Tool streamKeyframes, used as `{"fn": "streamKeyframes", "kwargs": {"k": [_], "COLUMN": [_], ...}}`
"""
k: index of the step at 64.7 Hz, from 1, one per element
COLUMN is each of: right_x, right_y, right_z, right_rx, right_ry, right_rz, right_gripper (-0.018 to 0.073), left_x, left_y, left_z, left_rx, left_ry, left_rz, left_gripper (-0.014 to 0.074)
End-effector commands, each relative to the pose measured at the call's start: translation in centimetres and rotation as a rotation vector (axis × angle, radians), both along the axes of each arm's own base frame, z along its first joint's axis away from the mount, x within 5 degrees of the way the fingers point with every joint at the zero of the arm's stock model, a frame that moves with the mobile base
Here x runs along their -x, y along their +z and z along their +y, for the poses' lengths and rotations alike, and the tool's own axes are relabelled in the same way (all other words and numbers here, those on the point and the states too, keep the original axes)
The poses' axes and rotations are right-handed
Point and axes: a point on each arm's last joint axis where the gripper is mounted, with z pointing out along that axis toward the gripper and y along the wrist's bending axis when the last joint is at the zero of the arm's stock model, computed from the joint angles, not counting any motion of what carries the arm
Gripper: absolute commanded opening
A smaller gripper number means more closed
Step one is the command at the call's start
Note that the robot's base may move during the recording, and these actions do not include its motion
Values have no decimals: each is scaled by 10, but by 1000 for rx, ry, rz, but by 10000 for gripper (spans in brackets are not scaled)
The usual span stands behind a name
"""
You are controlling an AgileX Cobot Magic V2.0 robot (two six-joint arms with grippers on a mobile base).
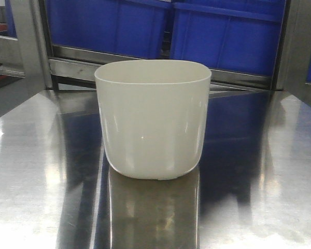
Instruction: Move white bin to right shelf second layer
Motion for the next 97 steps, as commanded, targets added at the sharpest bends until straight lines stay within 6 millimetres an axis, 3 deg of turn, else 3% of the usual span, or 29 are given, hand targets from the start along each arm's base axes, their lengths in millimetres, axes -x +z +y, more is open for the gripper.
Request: {"fn": "streamKeyframes", "kwargs": {"k": [1, 15, 26, 45, 51, 59, 65, 73, 77, 87, 97], "right_x": [2, 2, -11, -72, -95, -119, -135, -149, -153, -159, -163], "right_y": [9, 15, 44, 119, 133, 135, 129, 121, 118, 120, 141], "right_z": [1, 3, 5, 6, 10, 17, 23, 29, 32, 44, 62], "right_rx": [28, 25, 20, 18, -12, -113, -134, -124, -120, -126, -136], "right_ry": [4, 45, 75, 76, 91, 113, 127, 138, 146, 196, 281], "right_rz": [-100, -135, -27, 153, 289, 538, 738, 888, 920, 929, 877], "right_gripper": [57, 57, 57, 57, 57, 65, 183, 496, 580, 604, 604], "left_x": [0, 0, 0, 0, 0, 0, 0, 0, 0, 0, 0], "left_y": [0, 0, 0, 0, 0, 0, 0, 0, 0, 0, 0], "left_z": [0, 0, 0, 0, 0, 0, 0, 0, 0, 0, 0], "left_rx": [24, 24, 24, 24, 24, 24, 24, 24, 24, 24, 24], "left_ry": [-4, -4, -4, -4, -4, -4, -4, -4, -4, -4, -4], "left_rz": [-75, -75, -75, -75, -75, -75, -75, -75, -75, -75, -75], "left_gripper": [85, 85, 85, 85, 85, 85, 85, 85, 85, 85, 85]}}
